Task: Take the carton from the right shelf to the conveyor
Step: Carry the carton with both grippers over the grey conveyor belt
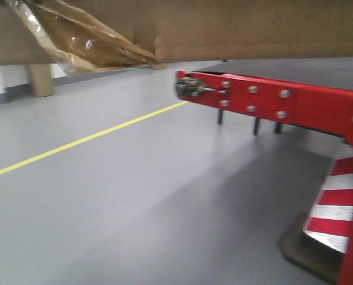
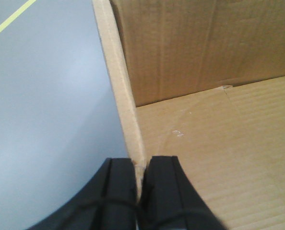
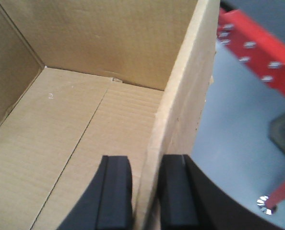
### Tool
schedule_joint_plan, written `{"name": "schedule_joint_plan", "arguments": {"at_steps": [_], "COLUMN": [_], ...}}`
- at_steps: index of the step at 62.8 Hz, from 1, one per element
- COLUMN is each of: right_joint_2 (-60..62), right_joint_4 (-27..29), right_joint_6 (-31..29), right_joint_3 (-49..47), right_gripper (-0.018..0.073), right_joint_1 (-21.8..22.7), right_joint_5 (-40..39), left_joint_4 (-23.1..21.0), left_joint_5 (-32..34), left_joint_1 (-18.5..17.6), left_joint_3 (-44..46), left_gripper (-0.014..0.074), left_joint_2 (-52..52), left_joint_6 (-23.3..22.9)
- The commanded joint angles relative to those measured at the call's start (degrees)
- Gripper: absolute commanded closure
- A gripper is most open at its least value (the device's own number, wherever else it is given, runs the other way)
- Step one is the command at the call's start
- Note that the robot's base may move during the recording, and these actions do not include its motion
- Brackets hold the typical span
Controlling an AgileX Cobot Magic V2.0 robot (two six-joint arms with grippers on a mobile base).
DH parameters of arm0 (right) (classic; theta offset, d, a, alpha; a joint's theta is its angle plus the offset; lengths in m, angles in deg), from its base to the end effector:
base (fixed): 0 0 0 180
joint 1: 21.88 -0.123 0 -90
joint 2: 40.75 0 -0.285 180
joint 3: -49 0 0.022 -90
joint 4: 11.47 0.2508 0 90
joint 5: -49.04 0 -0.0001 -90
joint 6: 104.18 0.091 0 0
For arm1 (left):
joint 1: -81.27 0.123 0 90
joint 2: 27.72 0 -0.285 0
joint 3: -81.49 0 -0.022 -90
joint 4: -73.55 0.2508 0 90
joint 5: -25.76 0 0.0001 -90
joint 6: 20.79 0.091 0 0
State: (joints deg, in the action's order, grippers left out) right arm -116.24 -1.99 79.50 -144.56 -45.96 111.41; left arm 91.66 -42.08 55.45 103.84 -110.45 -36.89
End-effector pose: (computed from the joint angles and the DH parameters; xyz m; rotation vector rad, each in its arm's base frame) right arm 0.1901 0.0995 0.4859 -0.3897 2.1615 0.4783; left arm 0.2279 -0.0811 0.4960 0.1602 2.1822 -0.0187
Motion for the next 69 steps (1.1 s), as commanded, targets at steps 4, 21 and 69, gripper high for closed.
{"name": "schedule_joint_plan", "arguments": {"at_steps": [4,21,69], "right_joint_2": [0.84,0.84,0.84], "right_joint_4": [2.51,2.51,2.51], "right_joint_6": [-0.59,-0.59,-0.59], "right_joint_3": [-0.41,-0.41,-0.41], "right_gripper": [0.0626,0.0626,0.0626], "right_joint_1": [-0.13,-0.13,-0.13], "right_joint_5": [-2.56,-2.68,-2.79], "left_joint_4": [5.87,9.11,9.71], "left_joint_5": [1.48,1.48,1.73], "left_joint_1": [-0.11,-0.11,-0.11], "left_joint_3": [0.39,0.39,0.39], "left_gripper": [0.0614,0.0614,0.0614], "left_joint_2": [-0.02,-0.02,-0.02], "left_joint_6": [0.45,0.45,0.45]}}
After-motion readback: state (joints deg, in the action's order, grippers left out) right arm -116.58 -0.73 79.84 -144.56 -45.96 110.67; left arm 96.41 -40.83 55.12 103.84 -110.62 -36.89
